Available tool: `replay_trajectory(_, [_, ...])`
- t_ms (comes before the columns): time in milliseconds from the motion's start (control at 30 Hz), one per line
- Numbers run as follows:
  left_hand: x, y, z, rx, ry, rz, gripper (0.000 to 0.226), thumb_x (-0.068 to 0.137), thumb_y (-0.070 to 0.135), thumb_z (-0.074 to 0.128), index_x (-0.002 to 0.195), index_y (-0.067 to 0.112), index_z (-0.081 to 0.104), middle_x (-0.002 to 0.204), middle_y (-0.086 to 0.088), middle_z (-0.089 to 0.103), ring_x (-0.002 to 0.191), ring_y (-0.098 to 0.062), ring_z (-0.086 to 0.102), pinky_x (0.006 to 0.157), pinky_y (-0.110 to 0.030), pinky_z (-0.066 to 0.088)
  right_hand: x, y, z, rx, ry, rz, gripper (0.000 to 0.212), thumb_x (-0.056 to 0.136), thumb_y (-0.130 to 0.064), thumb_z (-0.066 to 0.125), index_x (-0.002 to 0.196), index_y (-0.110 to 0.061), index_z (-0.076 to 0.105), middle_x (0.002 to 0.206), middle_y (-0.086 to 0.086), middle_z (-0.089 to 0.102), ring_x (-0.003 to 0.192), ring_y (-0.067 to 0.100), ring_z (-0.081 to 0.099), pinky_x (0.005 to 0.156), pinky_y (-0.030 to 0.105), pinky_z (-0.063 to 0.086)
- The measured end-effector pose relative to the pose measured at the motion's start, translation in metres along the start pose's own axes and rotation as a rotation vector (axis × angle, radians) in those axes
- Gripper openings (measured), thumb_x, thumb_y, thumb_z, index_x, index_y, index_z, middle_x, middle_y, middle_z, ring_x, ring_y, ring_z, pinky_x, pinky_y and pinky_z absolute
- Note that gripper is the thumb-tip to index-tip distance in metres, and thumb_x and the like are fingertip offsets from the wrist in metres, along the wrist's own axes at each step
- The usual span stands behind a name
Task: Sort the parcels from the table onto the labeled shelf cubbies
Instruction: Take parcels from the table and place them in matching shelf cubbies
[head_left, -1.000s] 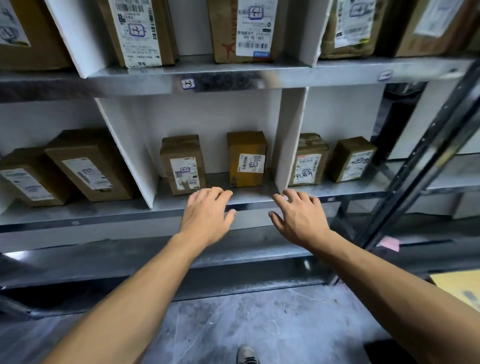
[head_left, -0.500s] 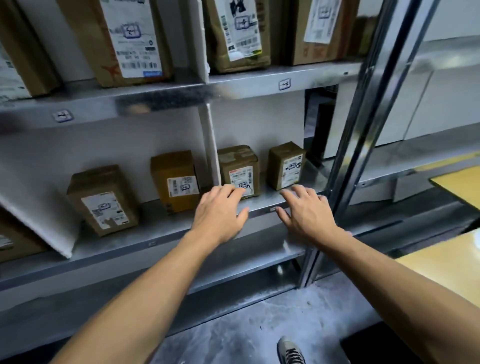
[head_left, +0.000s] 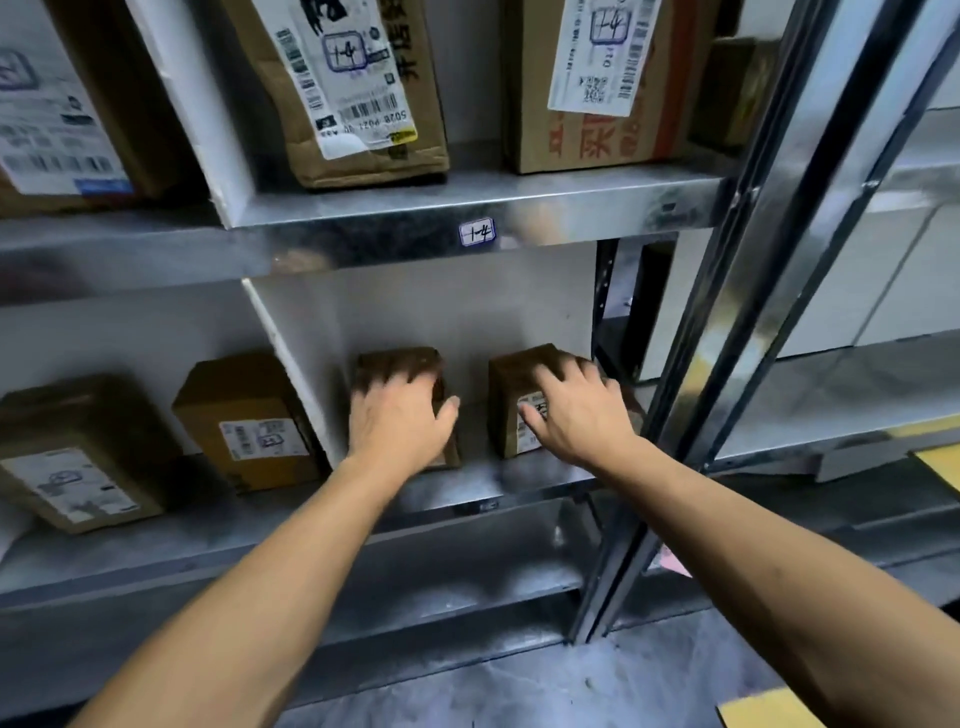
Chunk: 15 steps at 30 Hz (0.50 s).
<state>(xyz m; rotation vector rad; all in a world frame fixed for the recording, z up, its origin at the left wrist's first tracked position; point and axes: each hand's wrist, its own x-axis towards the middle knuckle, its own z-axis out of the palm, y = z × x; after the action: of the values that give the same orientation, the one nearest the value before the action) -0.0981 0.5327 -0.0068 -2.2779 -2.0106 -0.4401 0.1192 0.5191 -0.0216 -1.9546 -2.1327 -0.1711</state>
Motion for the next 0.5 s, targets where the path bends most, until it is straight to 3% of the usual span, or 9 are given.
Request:
replay_trajectory(233, [0.018, -0.008, 0.017, -0.014, 0.088, -0.024, 0.057, 0.078, 0.062, 0.055, 0.129, 0.039, 0.047, 0.135, 0.003, 0.047, 0.127, -0.027, 0.038, 0.101, -0.044, 0.038, 0.041, 0.006, 0.027, 0.065, -0.079, 0.001, 0.06, 0.09, -0.064, 0.049, 0.144, -0.04, 0.035, 0.155, 0.004, 0.026, 0.146, 0.033, 0.02, 0.106, 0.066, 0.032])
replay_trajectory(367, [0.023, -0.011, 0.026, 0.004, 0.025, -0.103, 0.062, 0.081, 0.067, 0.051, 0.136, 0.039, 0.044, 0.144, 0.006, 0.037, 0.135, -0.026, 0.029, 0.104, -0.049, 0.03, 0.046, 0.008, 0.04, 0.064, -0.229, 0.003, 0.057, 0.094, -0.065, 0.043, 0.144, -0.039, 0.038, 0.145, 0.008, 0.042, 0.133, 0.034, 0.043, 0.106, 0.065, 0.035])
replay_trajectory(500, [0.027, -0.007, 0.032, -0.045, 0.008, -0.117, 0.062, 0.08, 0.066, 0.053, 0.134, 0.036, 0.046, 0.142, 0.004, 0.038, 0.134, -0.03, 0.029, 0.102, -0.049, 0.035, 0.048, 0.009, 0.046, 0.129, -0.108, -0.024, 0.057, 0.089, -0.06, 0.053, 0.14, -0.037, 0.043, 0.145, 0.006, 0.035, 0.137, 0.033, 0.032, 0.1, 0.053, 0.045])
